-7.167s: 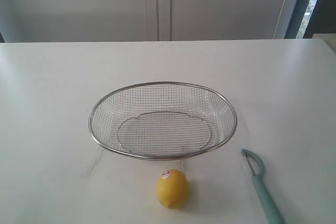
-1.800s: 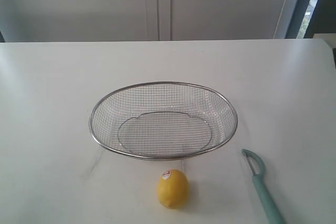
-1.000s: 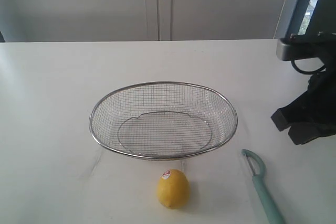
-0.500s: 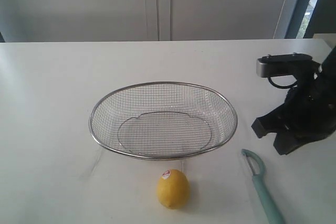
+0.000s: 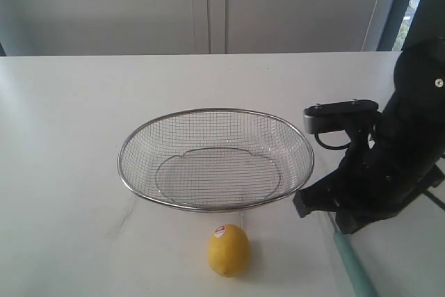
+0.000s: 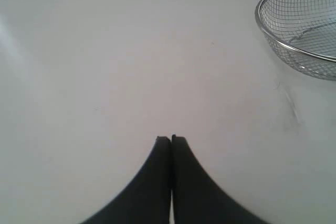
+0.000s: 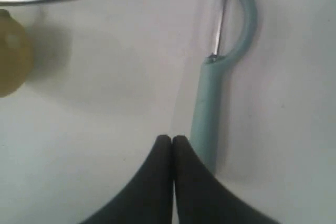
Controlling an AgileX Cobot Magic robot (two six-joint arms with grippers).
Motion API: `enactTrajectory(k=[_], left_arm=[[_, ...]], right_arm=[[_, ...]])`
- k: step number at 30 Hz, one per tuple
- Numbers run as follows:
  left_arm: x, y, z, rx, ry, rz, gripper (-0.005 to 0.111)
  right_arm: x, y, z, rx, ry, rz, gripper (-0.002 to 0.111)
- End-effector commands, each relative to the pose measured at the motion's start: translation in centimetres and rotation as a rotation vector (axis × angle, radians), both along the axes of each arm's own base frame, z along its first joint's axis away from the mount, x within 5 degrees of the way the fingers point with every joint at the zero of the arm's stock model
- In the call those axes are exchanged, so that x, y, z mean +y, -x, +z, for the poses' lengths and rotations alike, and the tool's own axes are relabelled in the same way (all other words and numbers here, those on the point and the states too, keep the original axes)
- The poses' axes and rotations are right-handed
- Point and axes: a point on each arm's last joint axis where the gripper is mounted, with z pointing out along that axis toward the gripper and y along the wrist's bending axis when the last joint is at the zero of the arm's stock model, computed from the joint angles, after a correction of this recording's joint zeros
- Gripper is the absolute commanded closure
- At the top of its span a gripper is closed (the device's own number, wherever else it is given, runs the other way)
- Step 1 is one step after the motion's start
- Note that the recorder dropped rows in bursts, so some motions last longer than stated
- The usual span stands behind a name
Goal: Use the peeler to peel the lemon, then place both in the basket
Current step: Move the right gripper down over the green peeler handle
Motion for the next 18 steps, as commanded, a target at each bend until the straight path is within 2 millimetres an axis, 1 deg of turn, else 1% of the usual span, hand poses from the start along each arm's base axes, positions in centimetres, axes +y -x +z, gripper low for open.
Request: enactTrajectory(k=[1,3,5,12,15,18], left_arm=[[-0.1,0.0,-0.1,0.004,0.010,-0.009,0.107],[-0.1,0.0,-0.1,0.004,0.010,-0.009,0.107],[-0.1,0.0,-0.1,0.004,0.010,-0.009,0.107],[-0.1,0.0,-0.1,0.004,0.010,-0.009,0.107],[-0.1,0.0,-0.1,0.004,0.010,-0.009,0.107],[-0.1,0.0,-0.1,0.004,0.010,-0.009,0.107]], right_arm=[[1.7,0.7,0.3,-0.112,-0.007,-0.015,0.108],[1.8,0.9,0.0,-0.153,0.022,-0.037,0.108],[1.7,1.2,-0.6,-0.153,0.053,-0.049,0.108],[0.4,2.9,-2.4,-0.033,0.145,-0.049,0.108],[0.1,3.5,-3.0,-0.007,0.151,-0.051,0.108],[0.4,3.5,-3.3,-0.016,0.120,-0.024,0.108]])
